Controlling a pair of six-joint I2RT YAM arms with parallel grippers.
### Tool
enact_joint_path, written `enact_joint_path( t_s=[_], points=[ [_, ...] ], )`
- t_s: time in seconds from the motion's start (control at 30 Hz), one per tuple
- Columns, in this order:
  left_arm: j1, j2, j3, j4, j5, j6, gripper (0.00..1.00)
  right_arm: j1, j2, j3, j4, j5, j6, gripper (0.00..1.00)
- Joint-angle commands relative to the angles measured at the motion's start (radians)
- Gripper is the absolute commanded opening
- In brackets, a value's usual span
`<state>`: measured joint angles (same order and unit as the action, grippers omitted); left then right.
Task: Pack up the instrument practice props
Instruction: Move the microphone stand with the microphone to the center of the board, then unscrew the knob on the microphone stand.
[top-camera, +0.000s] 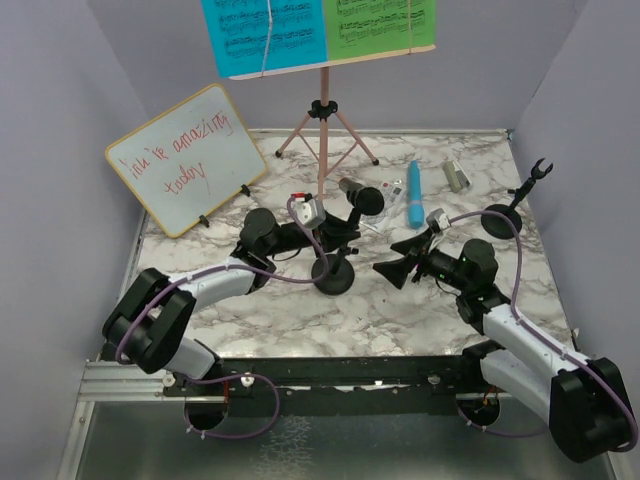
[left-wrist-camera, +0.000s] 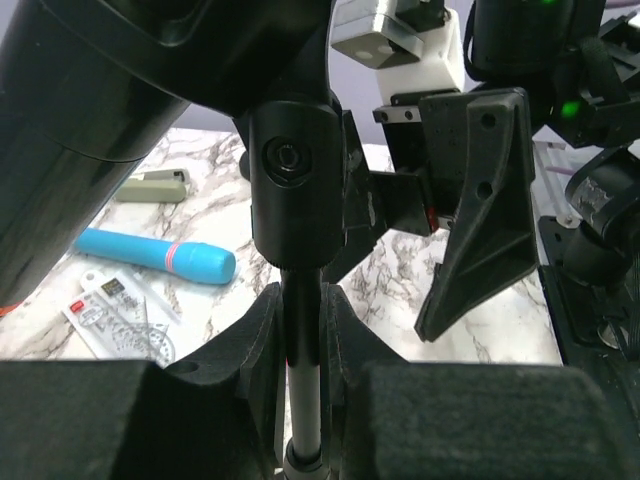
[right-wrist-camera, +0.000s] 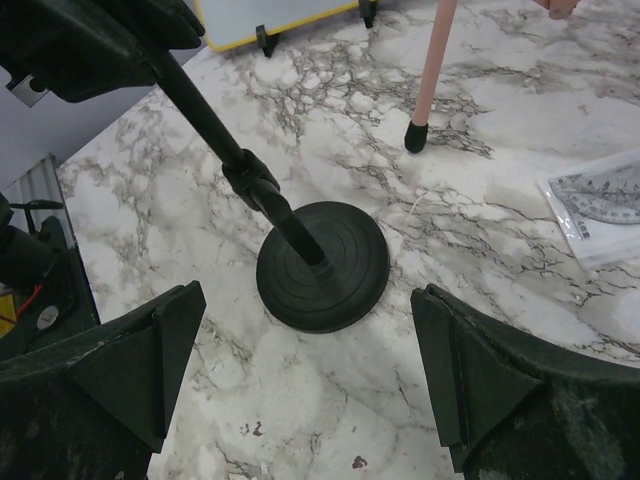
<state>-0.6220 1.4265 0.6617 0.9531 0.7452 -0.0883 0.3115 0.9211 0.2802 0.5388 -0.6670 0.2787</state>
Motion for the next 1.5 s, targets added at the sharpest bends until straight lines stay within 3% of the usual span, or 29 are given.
enact_joint_path(
  t_s=[0.0, 0.3, 0.47, 0.7, 0.87, 1.1, 1.3, 1.47],
  points=[
    [-0.001, 0.064, 0.02, 0.239, 0.059, -0.084, 0.0, 0.021, -0.002, -0.02, 0.073, 0.014, -0.024, 0.93],
    [0.041, 0.043, -0.088, 0.362, 0.031, -0.162, 0.04, 0.055, 0.028, -0.056, 0.22, 0.003, -0.037, 0.93],
    [0.072, 0.012, -0.141, 0.395, 0.026, -0.183, 0.37, 0.138, 0.095, 0.018, 0.148, 0.013, -0.12, 0.92],
    [0.085, -0.058, -0.168, 0.315, -0.036, -0.202, 0.69, 0.197, 0.138, 0.124, -0.002, 0.045, -0.23, 0.89],
    [0.085, -0.159, -0.215, 0.166, -0.146, -0.197, 0.73, 0.202, 0.165, 0.21, -0.182, 0.042, -0.423, 0.88],
    [0.082, -0.243, -0.283, 0.119, -0.322, -0.29, 0.74, 0.203, 0.228, 0.272, -0.255, -0.07, -0.671, 0.84],
    [0.034, -0.276, -0.288, 0.095, -0.44, -0.329, 0.74, 0.203, 0.252, 0.291, -0.246, -0.088, -0.789, 0.85],
    [-0.014, -0.262, -0.257, 0.06, -0.508, -0.324, 0.74, 0.202, 0.32, 0.319, -0.259, -0.139, -0.822, 0.8]
  ],
)
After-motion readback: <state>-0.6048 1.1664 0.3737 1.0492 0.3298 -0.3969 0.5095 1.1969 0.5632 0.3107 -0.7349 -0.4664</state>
